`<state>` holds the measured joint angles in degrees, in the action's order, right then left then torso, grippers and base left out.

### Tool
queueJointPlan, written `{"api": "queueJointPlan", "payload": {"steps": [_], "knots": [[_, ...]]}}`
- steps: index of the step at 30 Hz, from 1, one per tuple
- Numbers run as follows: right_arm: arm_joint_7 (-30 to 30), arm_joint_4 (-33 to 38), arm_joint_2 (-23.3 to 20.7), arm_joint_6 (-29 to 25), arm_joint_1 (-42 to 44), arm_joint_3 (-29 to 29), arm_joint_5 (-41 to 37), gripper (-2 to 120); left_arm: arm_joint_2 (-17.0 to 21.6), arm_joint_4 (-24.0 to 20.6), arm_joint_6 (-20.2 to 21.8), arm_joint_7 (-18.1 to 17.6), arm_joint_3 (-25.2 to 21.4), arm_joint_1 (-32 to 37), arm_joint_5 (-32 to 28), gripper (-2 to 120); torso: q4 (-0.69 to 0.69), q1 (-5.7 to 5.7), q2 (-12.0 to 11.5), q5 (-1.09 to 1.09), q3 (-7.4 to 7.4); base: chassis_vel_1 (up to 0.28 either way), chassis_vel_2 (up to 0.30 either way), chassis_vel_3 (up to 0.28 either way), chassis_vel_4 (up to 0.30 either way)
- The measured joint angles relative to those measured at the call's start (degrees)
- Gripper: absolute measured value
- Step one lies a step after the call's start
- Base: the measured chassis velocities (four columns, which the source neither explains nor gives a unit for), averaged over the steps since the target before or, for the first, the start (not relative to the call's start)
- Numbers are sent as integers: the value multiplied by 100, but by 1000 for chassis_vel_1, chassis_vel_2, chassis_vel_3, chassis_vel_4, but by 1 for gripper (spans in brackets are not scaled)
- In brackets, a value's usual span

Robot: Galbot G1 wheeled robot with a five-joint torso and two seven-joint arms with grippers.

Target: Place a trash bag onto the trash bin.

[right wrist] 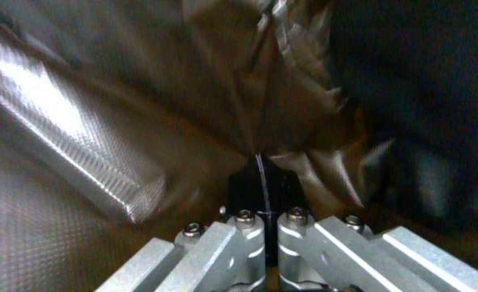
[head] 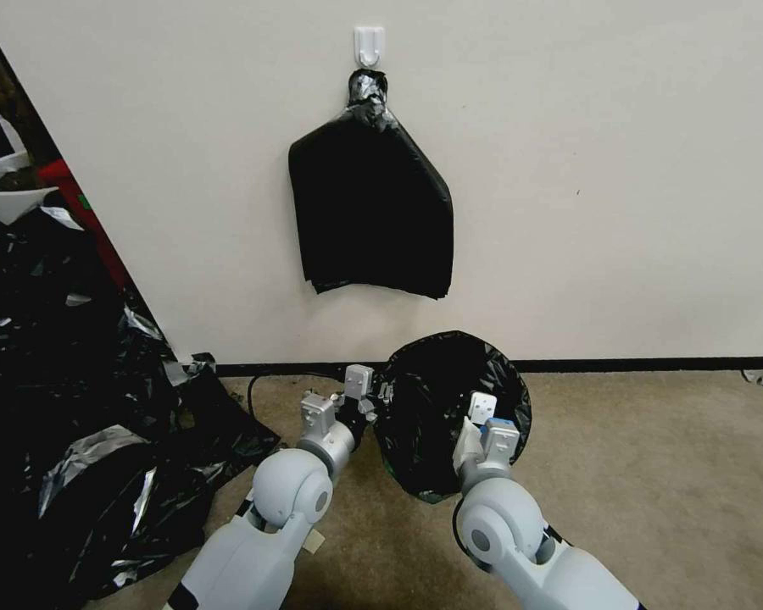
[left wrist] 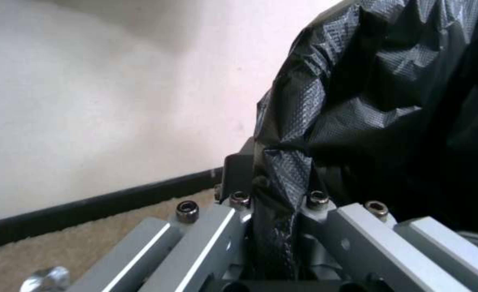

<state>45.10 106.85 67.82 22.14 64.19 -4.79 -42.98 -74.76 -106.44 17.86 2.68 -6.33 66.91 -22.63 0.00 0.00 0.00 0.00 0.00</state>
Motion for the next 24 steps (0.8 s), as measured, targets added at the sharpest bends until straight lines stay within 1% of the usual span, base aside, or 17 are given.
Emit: {"api": "queueJointPlan", "payload": {"steps": [2, 3, 6, 13, 15, 18, 19, 21, 24], "knots": [[60, -240, 1, 247, -196, -14, -114, 0, -29, 7, -69, 84, 58, 18, 81, 3, 0, 0, 0, 0, 0, 0, 0, 0, 0], [60, -240, 1, 247, -196, -14, -114, 0, -29, 7, -69, 84, 58, 18, 81, 3, 0, 0, 0, 0, 0, 0, 0, 0, 0], [121, -545, -24, 427, -391, 44, -188, 0, -36, 12, -193, 203, 81, 33, 170, 3, 1, 0, 0, 0, 0, 0, 0, 0, 0], [119, -702, -137, 561, -439, 162, -160, 0, -12, -38, -250, 282, 73, 59, 175, 3, 0, 0, 0, 0, 0, 0, 0, 0, 0], [108, -687, -146, 566, -424, 176, -112, 0, -16, -38, -261, 293, 73, 65, 176, 3, 0, 0, 0, 0, 0, 0, 0, 0, 0], [-30, -370, -161, 520, -312, 181, -28, 0, -42, -39, -279, 300, 90, 65, 177, 3, 0, 0, 0, 0, 0, 0, 0, 0, 0], [-30, -370, -161, 520, -312, 181, -28, 0, -42, -39, -279, 300, 90, 65, 177, 3, 0, 0, 0, 0, 0, 0, 0, 0, 0], [-287, -108, -195, 429, -214, 155, -45, 0, -46, -39, -279, 300, 101, 54, 186, 3, -1, 0, 0, 0, 0, 0, 0, 0, 0], [-414, 30, -196, 434, -162, 90, -156, 0, -55, -39, -279, 300, 121, 49, 187, 3, 1, 0, 0, 0, 0, 0, 0, 0, 0]]}}
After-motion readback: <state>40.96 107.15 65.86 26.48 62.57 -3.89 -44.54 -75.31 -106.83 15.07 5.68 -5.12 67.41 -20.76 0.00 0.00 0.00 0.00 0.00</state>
